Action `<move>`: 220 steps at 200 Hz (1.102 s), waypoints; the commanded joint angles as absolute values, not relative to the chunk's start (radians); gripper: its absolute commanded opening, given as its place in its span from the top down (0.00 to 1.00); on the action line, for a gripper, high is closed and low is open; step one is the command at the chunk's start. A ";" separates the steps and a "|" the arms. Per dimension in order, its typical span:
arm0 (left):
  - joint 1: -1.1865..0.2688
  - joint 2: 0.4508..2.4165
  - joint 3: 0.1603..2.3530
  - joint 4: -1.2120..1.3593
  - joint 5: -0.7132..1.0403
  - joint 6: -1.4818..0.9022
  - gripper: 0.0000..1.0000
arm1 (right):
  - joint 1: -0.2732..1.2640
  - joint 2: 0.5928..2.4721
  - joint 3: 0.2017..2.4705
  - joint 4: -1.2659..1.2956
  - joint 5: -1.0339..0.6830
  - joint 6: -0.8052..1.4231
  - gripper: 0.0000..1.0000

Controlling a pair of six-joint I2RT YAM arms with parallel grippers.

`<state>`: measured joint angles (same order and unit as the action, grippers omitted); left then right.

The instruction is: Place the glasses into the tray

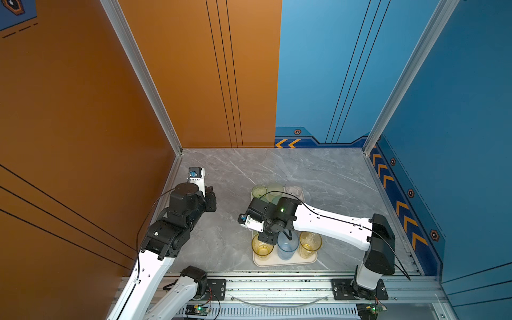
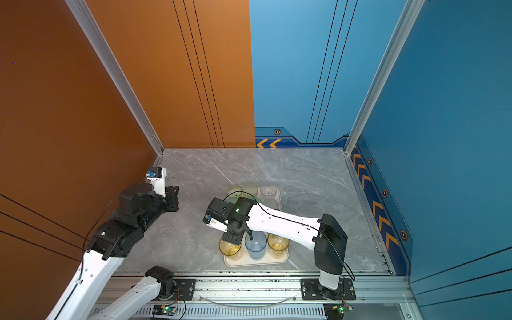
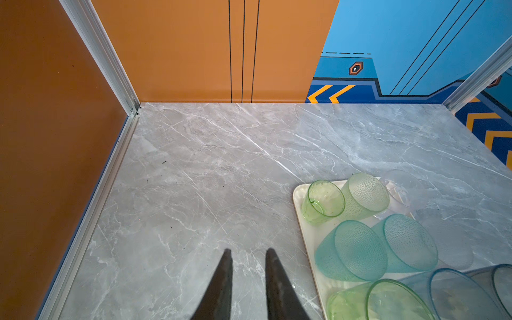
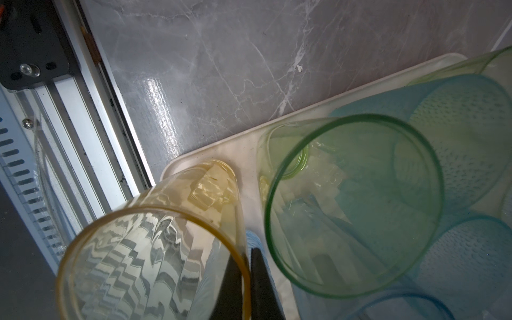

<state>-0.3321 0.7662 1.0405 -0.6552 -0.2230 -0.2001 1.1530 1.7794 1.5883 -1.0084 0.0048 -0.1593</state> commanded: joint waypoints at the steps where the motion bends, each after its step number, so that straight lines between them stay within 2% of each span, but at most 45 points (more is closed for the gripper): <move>1: -0.319 0.767 1.072 -0.664 -0.199 -0.202 0.77 | 1.145 1.740 1.576 -0.990 0.002 -0.143 0.99; 220: -0.321 0.778 1.072 -0.670 -0.193 -0.204 0.77 | 1.139 1.726 1.557 -0.974 -0.017 -0.124 0.87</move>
